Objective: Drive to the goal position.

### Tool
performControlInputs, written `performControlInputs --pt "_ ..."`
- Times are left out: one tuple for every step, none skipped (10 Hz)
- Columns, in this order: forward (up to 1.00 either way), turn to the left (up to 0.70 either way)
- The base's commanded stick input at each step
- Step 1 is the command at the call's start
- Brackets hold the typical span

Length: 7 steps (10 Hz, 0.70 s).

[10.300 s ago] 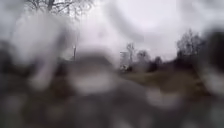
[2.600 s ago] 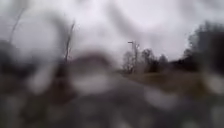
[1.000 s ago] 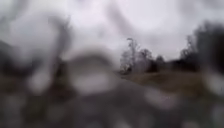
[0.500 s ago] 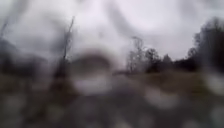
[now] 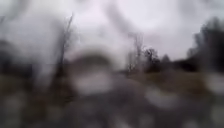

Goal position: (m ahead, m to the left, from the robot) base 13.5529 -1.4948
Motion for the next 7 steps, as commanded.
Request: performControlInputs --pt "0.85 0.00" --pt "0.85 0.00" --pt "0.85 0.00" --pt "0.85 0.00" --pt "0.85 0.00" --pt "0.85 0.00" --pt "0.85 0.00"
